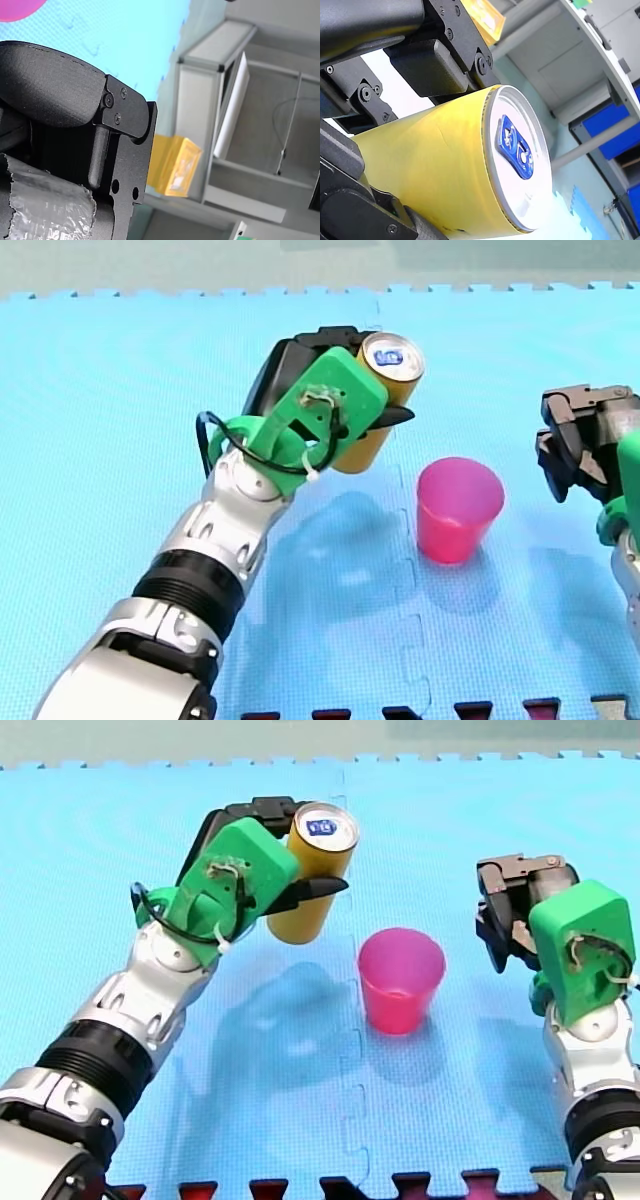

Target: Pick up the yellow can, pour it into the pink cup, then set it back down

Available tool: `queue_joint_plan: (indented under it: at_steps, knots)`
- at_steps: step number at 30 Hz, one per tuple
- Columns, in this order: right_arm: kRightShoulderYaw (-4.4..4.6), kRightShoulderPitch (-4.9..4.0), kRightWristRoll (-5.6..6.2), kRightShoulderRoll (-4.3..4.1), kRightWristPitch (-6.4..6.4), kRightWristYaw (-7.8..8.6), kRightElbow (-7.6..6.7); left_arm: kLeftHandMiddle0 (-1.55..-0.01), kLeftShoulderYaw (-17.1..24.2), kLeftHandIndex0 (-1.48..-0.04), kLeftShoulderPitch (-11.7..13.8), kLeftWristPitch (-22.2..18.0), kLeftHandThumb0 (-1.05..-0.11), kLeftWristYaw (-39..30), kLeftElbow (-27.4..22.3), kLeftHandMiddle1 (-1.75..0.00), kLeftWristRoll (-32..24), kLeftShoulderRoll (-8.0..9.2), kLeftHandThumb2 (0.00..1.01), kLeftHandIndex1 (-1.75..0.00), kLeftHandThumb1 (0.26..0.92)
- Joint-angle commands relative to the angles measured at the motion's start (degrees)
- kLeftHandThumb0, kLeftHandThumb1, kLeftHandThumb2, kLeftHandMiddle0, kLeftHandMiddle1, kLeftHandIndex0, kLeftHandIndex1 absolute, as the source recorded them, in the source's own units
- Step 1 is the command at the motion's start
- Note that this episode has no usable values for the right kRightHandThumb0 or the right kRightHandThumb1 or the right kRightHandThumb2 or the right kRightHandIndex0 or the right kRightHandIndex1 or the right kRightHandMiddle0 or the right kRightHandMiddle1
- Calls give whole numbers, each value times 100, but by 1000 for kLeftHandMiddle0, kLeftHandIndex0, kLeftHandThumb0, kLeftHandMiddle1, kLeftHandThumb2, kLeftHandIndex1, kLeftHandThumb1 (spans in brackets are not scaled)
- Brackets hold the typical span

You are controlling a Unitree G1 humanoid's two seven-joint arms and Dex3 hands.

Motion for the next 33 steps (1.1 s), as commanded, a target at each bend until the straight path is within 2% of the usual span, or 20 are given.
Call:
queue_joint_plan:
  at_steps: [1,5,10,22,33]
  knots:
    - [-26,-30,61,-9,24,68,-12,-1405,-17,-1228,-31,-32,-495,21,-33,-3,18,22,2,-1,748]
    - [-64,-38,132,-4,45,168,-18,-1405,-62,-1227,-37,-30,-497,74,-16,-3,76,25,2,0,749]
    - [-49,-40,120,-21,39,170,-20,-1413,-130,-1228,-28,-61,-507,178,12,-6,154,-4,2,-1,754]
    - [-83,-58,160,-30,107,238,-2,-1445,-343,-1256,10,-287,-536,493,33,-20,428,25,3,-9,771]
    - [-100,-71,169,-14,124,255,14,-1456,-796,-1305,-15,-597,-578,1458,282,-26,1181,129,9,-21,800]
